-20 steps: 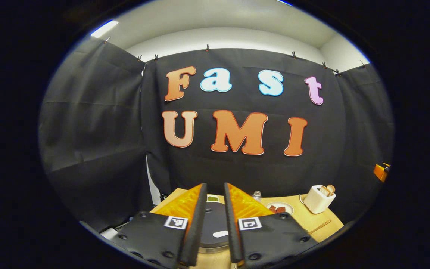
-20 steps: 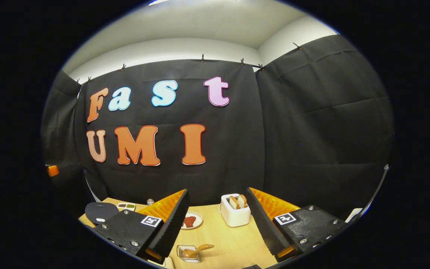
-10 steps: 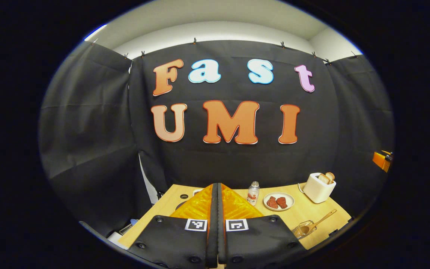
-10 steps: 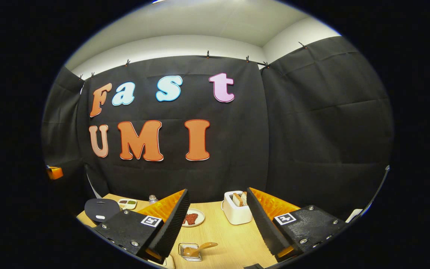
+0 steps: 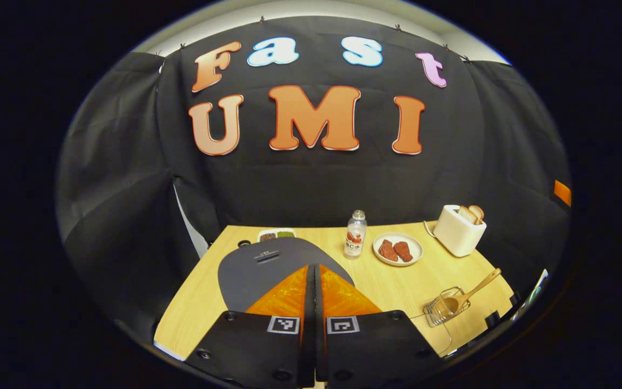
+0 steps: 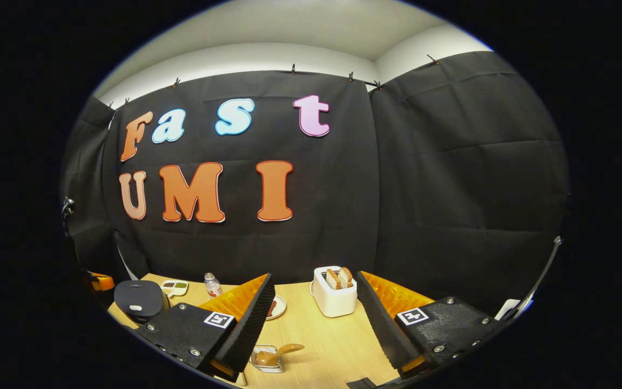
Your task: Close the left gripper, press the button to open the rice cooker; take a wooden spoon from the chopstick holder with the right hand, scoop a spoonful of rice and pour it into the rice cooker, then put the wooden spoon back into the chopstick holder.
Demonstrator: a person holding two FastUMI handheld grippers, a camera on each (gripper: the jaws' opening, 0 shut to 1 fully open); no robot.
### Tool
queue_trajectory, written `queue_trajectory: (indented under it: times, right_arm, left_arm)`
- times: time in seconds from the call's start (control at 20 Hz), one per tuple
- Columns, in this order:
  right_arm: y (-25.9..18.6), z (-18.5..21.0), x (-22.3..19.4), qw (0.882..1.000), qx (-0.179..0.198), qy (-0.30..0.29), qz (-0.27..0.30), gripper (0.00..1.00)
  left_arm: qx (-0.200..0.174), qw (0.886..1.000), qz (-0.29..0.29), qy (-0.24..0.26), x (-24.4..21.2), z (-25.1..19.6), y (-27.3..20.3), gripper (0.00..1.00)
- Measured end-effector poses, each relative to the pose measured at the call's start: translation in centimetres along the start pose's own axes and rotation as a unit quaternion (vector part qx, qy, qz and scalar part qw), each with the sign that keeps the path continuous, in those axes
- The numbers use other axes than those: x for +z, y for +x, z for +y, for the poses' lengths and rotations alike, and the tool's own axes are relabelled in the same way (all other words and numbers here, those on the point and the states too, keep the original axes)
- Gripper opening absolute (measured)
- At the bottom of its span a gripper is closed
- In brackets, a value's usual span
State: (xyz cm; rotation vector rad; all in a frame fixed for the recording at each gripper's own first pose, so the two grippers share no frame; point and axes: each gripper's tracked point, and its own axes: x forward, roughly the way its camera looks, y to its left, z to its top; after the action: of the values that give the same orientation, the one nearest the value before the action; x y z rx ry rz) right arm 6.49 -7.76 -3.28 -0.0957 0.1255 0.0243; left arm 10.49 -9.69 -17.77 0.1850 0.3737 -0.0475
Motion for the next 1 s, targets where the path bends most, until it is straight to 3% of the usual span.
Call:
queue_trajectory:
  times: [0.05, 0.45, 0.6, 0.65, 0.85, 1.0]
  right_arm:
    - [0.0, -0.3, -0.2, 1.0, -0.003, -0.002, 0.003, 0.94]
    - [0.2, -1.1, -1.5, 1.0, -0.012, -0.009, 0.019, 0.94]
    - [0.4, -1.1, -1.7, 1.0, -0.013, -0.012, 0.021, 0.94]
    - [0.5, -1.1, -1.9, 1.0, -0.012, -0.012, 0.023, 0.94]
    - [0.5, -0.3, -2.8, 0.999, 0.001, -0.005, 0.032, 0.94]
    - [0.4, 0.5, -3.4, 0.999, 0.014, 0.006, 0.038, 0.94]
  left_arm:
    - [-0.006, 1.0, 0.014, -0.005, -1.1, -0.4, 0.9, 0.02]
    - [-0.008, 0.996, 0.086, -0.019, -7.1, -0.2, 4.2, 0.05]
    - [-0.014, 0.997, 0.077, -0.017, -7.4, -0.2, 5.0, 0.05]
    - [-0.012, 0.996, 0.09, -0.014, -8.0, -0.2, 4.9, 0.02]
    - [-0.008, 0.993, 0.118, 0.009, -8.3, -0.2, 4.7, 0.05]
    - [-0.016, 0.993, 0.113, -0.033, -8.2, -0.4, 4.7, 0.05]
